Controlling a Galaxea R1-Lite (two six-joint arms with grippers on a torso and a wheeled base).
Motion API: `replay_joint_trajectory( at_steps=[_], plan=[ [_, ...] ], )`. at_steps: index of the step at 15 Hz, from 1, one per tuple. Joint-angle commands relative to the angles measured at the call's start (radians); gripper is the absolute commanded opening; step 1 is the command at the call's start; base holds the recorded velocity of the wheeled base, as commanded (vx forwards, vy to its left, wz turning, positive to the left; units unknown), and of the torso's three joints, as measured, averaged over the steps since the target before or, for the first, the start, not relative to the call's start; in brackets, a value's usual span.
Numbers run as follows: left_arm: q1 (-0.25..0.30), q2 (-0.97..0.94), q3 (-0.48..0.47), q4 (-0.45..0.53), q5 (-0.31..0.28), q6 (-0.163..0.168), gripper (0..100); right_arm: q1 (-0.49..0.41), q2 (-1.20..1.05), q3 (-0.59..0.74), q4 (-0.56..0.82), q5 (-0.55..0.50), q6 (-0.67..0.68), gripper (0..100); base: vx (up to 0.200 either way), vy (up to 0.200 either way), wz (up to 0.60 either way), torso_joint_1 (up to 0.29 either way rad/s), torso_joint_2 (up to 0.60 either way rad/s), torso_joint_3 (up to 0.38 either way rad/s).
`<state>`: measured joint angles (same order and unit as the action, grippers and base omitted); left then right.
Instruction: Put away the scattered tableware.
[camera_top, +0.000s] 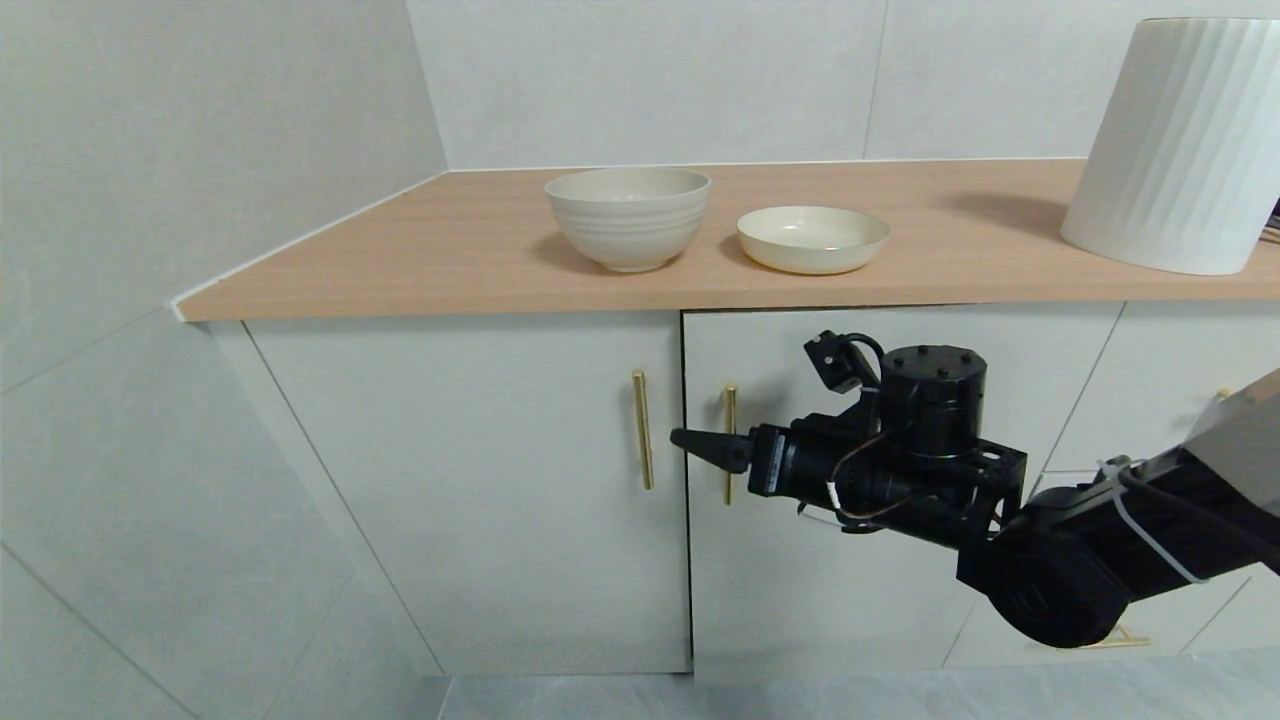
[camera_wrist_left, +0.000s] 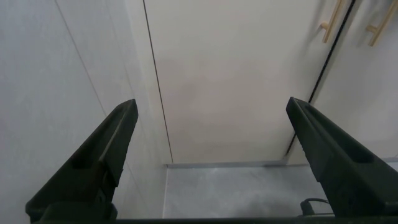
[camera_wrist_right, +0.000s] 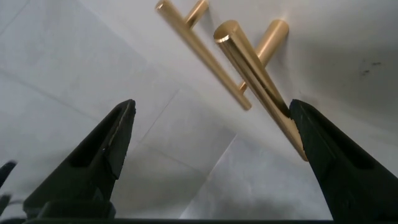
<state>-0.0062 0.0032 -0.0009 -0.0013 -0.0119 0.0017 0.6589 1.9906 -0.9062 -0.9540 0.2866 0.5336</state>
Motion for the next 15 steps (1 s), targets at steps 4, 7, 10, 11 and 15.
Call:
replay_joint_trajectory(
  at_steps=[4, 7, 10, 11, 15],
  plan=[
    [0.0, 0.0, -0.001, 0.0, 0.0, 0.0, 100, -0.004, -0.098, 0.047, 0.07, 0.091, 0.0, 100, 0.0, 0.0, 0.0, 0.0, 0.0, 0.0],
    [0.0, 0.0, -0.001, 0.0, 0.0, 0.0, 100, -0.005, -0.116, 0.049, 0.092, 0.094, 0.0, 100, 0.0, 0.0, 0.0, 0.0, 0.0, 0.0],
    [0.0, 0.0, -0.001, 0.0, 0.0, 0.0, 100, -0.004, -0.116, 0.055, 0.092, 0.094, -0.001, 100, 0.0, 0.0, 0.0, 0.0, 0.0, 0.0],
    [0.0, 0.0, -0.001, 0.0, 0.0, 0.0, 100, -0.004, -0.116, 0.055, 0.092, 0.094, -0.001, 100, 0.0, 0.0, 0.0, 0.0, 0.0, 0.0],
    [0.0, 0.0, -0.001, 0.0, 0.0, 0.0, 100, 0.001, -0.128, 0.07, 0.095, 0.098, -0.001, 100, 0.0, 0.0, 0.0, 0.0, 0.0, 0.0]
  ],
)
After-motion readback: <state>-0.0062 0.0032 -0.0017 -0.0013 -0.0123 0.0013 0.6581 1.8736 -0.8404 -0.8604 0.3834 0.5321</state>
